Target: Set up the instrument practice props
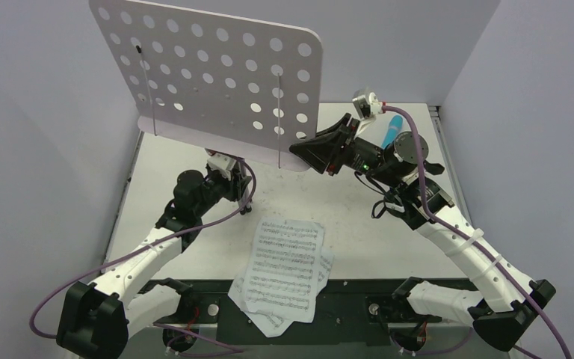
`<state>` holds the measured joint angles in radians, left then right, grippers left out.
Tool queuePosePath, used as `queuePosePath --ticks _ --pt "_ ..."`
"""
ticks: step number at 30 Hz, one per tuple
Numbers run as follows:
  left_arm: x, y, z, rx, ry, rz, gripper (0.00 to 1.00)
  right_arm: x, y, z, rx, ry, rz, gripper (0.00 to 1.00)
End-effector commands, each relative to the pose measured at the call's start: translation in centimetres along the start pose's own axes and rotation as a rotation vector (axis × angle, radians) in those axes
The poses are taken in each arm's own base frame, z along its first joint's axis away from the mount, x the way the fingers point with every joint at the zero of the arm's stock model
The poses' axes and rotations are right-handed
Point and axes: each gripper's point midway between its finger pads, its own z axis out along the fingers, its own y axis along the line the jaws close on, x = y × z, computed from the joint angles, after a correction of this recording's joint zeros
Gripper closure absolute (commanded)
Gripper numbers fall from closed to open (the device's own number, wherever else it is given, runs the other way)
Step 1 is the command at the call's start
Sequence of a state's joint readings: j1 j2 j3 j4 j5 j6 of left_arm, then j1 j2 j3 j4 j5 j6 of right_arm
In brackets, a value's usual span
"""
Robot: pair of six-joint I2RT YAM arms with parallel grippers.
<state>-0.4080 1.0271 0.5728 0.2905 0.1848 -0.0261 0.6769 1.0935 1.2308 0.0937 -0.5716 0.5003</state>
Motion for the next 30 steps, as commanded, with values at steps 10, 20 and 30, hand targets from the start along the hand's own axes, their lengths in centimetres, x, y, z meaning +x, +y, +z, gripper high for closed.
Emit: queuePosePath --ticks 10,20,30 --pt "-13.4 -2.3 -1.3 0.105 -0.399 0.089 1.00 -0.9 -0.2 -0.1 0.039 -0.027 -0.007 0.41" --pt "-13.1 -2.8 -1.2 0.102 -0.370 0.152 1.00 -1.2 -0.1 -1.0 0.046 -0.062 -0.043 0.22" --pt "-12.6 -3.3 -1.0 0.117 -0.347 0.165 1.00 -1.2 0.3 -4.7 0.085 -0.140 -0.174 0.10"
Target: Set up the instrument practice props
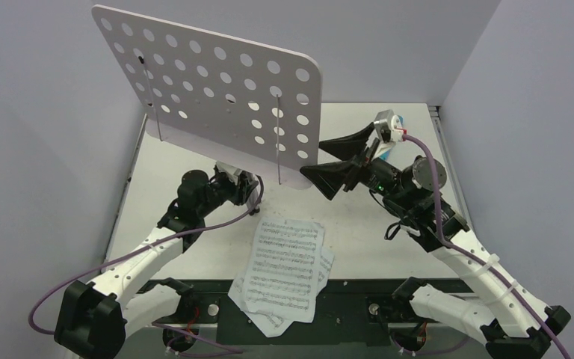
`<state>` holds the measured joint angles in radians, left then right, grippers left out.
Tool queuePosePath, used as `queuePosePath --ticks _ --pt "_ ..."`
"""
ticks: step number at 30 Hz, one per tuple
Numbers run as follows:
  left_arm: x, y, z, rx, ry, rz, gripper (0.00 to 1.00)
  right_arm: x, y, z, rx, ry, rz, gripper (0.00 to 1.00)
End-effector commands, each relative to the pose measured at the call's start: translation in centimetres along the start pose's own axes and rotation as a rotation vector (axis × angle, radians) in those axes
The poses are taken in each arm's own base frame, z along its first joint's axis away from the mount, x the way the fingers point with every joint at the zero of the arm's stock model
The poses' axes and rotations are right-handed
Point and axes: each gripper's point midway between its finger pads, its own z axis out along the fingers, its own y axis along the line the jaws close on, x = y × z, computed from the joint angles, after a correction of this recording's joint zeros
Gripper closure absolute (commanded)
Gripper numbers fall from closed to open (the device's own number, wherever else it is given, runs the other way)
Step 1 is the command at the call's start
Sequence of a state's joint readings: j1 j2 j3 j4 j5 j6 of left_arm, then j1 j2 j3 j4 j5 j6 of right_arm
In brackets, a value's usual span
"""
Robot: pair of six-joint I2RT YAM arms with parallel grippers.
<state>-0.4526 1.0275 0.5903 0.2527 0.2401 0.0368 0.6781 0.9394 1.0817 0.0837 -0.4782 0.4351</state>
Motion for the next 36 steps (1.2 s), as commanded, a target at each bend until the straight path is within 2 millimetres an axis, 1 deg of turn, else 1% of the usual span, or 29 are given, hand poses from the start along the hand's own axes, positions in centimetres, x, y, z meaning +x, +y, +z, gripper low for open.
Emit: queuePosePath --ticks 1,3,9,12,15,17,21,26,27,30,33,36 --pt "-12.8 -0.2 -1.2 0.005 -0.362 0.118 1.00 -2.5 0.7 -1.6 0.005 -0.117 -0.115 0.10" --pt "-12.8 -0.3 -1.2 0.009 -0.359 0.119 1.00 -2.7 0.7 -2.1 0.013 -0.128 -0.126 0.10" --pt "-12.4 -0.8 -0.9 0.031 -0.338 0.124 1.00 -3.5 1.8 -3.5 -0.006 -0.149 -0.165 0.10" --pt "-12.6 -0.9 -0.9 0.037 -0.336 0.130 1.00 -2.7 2.0 -4.1 -0.019 -0.121 -0.194 0.10" --pt "-12.7 -1.0 -0.8 0.046 -0.333 0.127 1.00 -1.1 2.1 -4.8 -0.041 -0.083 -0.227 0.10" --pt "-12.9 -1.2 -0.7 0.058 -0.324 0.128 1.00 0.3 1.8 -5.4 -0.039 -0.054 -0.245 0.10" --pt "-12.6 -1.7 -0.6 0.091 -0.314 0.128 1.00 3.2 0.1 -6.0 0.009 -0.004 -0.273 0.10" --pt "-12.2 -2.4 -0.2 0.129 -0.302 0.081 1.00 7.3 -1.7 -5.7 0.005 0.023 -0.294 0.10" --pt "-12.0 -2.6 -0.2 0.138 -0.293 0.078 1.00 8.6 -2.2 -5.6 0.008 0.031 -0.285 0.10" --pt "-11.2 -3.1 -0.2 0.162 -0.270 0.073 1.00 10.7 -3.1 -4.8 -0.004 0.031 -0.267 0.10" --pt "-10.8 -3.2 -0.5 0.166 -0.266 0.076 1.00 11.5 -3.2 -3.2 -0.048 0.031 -0.254 0.10" --pt "-10.3 -3.3 -0.6 0.172 -0.261 0.084 1.00 11.9 -3.6 -1.1 -0.096 0.045 -0.241 0.10"
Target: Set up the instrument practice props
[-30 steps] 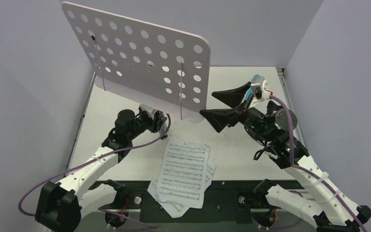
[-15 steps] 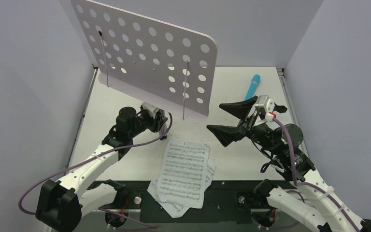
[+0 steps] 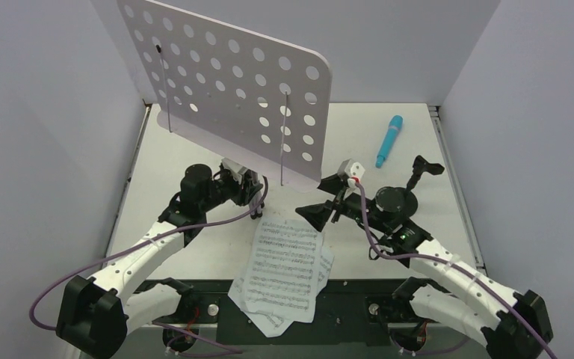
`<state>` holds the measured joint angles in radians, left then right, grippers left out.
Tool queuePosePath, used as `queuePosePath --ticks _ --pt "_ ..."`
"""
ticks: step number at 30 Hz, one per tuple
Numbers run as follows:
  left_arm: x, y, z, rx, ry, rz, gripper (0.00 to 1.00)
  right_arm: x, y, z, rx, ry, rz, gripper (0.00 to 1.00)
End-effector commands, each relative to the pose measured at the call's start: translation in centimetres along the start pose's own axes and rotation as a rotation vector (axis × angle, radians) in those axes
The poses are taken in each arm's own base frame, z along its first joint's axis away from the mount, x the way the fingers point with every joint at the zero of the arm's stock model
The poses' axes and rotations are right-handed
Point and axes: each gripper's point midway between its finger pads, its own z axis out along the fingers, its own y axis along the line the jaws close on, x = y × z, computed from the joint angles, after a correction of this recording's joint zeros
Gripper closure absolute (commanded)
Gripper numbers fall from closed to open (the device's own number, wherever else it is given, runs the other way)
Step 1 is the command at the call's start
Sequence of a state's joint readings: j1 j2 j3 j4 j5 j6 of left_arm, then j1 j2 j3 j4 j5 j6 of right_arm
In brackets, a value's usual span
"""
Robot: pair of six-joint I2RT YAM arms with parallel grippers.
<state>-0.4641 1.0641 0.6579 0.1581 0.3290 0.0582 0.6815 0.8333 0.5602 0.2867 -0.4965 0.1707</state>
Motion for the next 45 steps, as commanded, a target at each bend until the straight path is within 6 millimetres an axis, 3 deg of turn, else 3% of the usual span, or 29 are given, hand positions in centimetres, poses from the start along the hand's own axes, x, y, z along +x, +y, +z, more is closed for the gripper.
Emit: queuePosePath --ticks 1,8,15,22,28,37,45 --pt "-10.1 -1.7 -1.4 0.076 -0.308 0.100 1.00 -5.0 0.9 2.8 -0.128 -0.170 -0.064 0.10" --pt "-8.9 -2.4 -1.2 0.118 -0.297 0.102 1.00 -6.9 -1.9 6.4 -0.340 -0.253 0.070 0.08" --pt "-8.8 -2.4 -1.5 0.121 -0.291 0.129 1.00 -10.2 -2.7 9.5 -0.439 -0.280 0.019 0.07" --pt "-9.0 -2.5 -1.7 0.137 -0.301 0.128 1.00 -12.7 -0.6 12.3 -0.594 -0.267 -0.029 0.04" --pt "-9.0 -2.5 -2.0 0.140 -0.310 0.121 1.00 -12.4 0.7 14.3 -0.652 -0.249 -0.014 0.02" --pt "-9.0 -2.7 -2.2 0.148 -0.314 0.116 1.00 -12.5 3.5 16.1 -0.749 -0.243 0.015 0.15" --pt "-9.0 -2.8 -2.3 0.155 -0.315 0.115 1.00 -13.0 4.3 16.8 -0.796 -0.260 0.062 0.31"
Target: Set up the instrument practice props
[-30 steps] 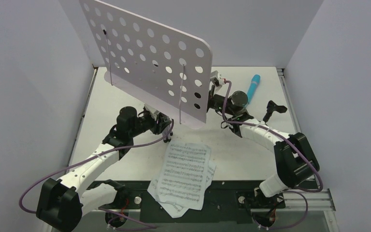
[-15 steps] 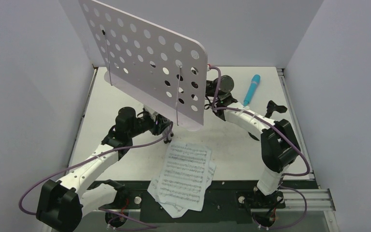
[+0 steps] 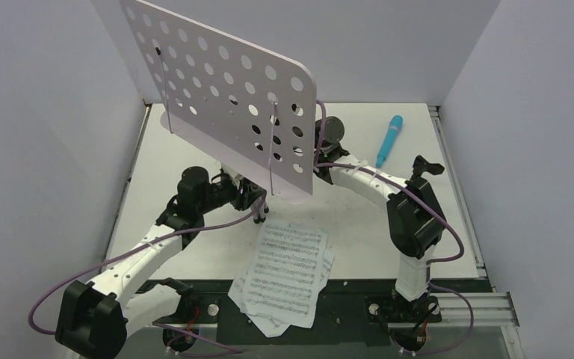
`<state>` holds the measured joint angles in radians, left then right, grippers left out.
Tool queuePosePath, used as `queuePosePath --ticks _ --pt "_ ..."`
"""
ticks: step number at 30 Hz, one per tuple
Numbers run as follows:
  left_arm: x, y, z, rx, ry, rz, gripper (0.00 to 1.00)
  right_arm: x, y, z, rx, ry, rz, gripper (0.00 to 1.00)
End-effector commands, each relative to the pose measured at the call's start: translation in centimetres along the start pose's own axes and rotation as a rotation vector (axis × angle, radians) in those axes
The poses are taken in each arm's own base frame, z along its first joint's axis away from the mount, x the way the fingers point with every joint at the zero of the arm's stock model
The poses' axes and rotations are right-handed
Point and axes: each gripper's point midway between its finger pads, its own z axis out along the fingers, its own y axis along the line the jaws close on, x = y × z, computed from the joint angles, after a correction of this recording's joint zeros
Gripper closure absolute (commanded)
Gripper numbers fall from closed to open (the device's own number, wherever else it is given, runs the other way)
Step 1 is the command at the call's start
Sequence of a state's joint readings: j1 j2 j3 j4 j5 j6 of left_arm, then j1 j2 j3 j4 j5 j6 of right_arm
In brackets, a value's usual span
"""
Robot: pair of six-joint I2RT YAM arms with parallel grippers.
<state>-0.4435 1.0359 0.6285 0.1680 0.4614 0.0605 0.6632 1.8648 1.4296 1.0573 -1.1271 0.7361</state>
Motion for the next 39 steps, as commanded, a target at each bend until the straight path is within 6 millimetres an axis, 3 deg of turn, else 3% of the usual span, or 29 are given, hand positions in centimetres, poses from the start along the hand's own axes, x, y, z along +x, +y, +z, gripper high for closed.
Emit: queuePosePath --ticks 1,6,15,22,24,27,29,32,35,39 --pt "-9.2 -1.2 -1.3 0.044 -0.292 0.129 1.00 -2.1 1.6 1.3 -0.092 -0.037 -0.069 0.31" --pt "-9.2 -1.2 -1.3 0.044 -0.290 0.131 1.00 -1.8 1.8 1.9 -0.107 -0.031 -0.055 0.46" --pt "-9.1 -0.8 -1.3 0.025 -0.288 0.127 1.00 -2.2 1.9 2.1 -0.106 -0.024 -0.068 0.92" --pt "-9.7 0.0 -2.0 -0.040 -0.311 0.134 0.99 -2.9 1.7 1.9 -0.071 -0.023 -0.122 0.95" --pt "-9.7 0.5 -2.3 -0.069 -0.320 0.134 0.89 -3.3 1.5 1.7 -0.047 -0.028 -0.144 0.95" --pt "-10.1 1.0 -2.8 -0.110 -0.339 0.136 0.54 -4.0 1.5 1.5 -0.025 -0.035 -0.178 0.95" --pt "-10.3 1.4 -3.2 -0.139 -0.352 0.134 0.36 -4.3 1.5 1.3 -0.012 -0.036 -0.203 0.95" --pt "-10.5 2.1 -3.9 -0.195 -0.376 0.117 0.17 -4.6 1.2 0.9 0.017 -0.036 -0.233 0.95" --pt "-10.8 2.6 -4.6 -0.237 -0.405 0.109 0.09 -5.1 0.8 0.4 0.050 -0.045 -0.256 0.95" --pt "-11.3 2.4 -5.2 -0.239 -0.421 0.118 0.07 -6.0 0.2 -0.5 0.090 -0.072 -0.285 0.95"
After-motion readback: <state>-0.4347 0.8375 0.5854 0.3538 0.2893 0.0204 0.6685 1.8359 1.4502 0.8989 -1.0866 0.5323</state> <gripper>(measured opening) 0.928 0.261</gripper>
